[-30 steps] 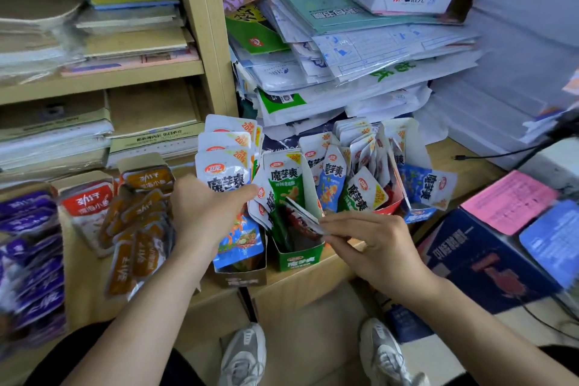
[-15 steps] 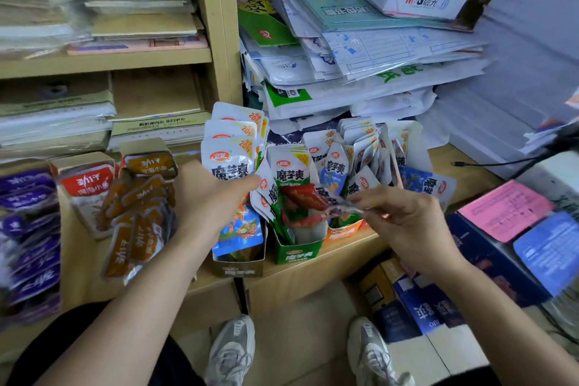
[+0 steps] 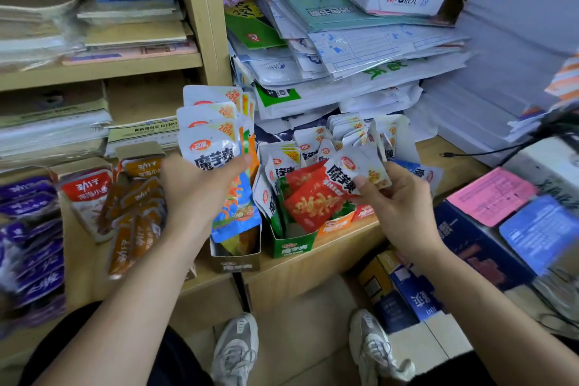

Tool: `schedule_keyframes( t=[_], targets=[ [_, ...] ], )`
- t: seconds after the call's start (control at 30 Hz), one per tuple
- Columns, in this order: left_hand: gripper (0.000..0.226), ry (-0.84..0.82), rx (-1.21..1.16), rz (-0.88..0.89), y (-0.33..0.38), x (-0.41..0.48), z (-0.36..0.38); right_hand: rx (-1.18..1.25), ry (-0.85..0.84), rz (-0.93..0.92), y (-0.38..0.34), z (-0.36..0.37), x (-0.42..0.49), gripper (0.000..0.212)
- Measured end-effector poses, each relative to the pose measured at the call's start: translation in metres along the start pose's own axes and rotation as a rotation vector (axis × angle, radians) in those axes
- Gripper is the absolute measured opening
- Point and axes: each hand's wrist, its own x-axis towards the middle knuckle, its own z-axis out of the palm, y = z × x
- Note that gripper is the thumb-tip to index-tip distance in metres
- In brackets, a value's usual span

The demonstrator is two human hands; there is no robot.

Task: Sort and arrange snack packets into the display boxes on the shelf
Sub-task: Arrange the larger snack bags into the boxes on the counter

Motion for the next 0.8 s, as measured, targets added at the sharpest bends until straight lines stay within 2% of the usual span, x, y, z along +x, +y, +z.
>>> schedule_keyframes(
  t=[0.1, 0.2, 0.33, 0.47, 0.57, 0.7, 0.8],
  targets=[
    [0.026, 0.002, -0.083, 0.094, 0.015, -0.004, 0.003, 0.075, 0.129, -0.018, -0.01, -0.007, 0.002, 0.018],
    [0.026, -0.022, -0.152, 0.116, 0.026, -0.014, 0.012, 0.066, 0.353, -0.088, -0.022, -0.023, 0.007, 0.008],
    [0.029, -0.168, -0.212, 0.101, 0.028, -0.031, 0.036, 0.0, 0.721, -0.189, -0.022, -0.06, 0.017, 0.018],
    [0.031, -0.236, -0.196, 0.047, 0.018, -0.045, 0.062, -0.096, 0.869, -0.215, -0.009, -0.081, 0.02, 0.026],
    [0.034, -0.229, -0.176, 0.034, 0.014, -0.048, 0.075, -0.191, 0.806, -0.142, 0.006, -0.081, 0.025, 0.03],
    [0.037, -0.207, -0.161, 0.012, 0.008, -0.049, 0.084, -0.274, 0.528, -0.091, 0.023, -0.065, 0.023, 0.022],
    [0.042, -0.184, -0.151, -0.014, 0.004, -0.045, 0.086, -0.214, 0.351, -0.08, 0.032, -0.057, 0.02, 0.023]
  ],
)
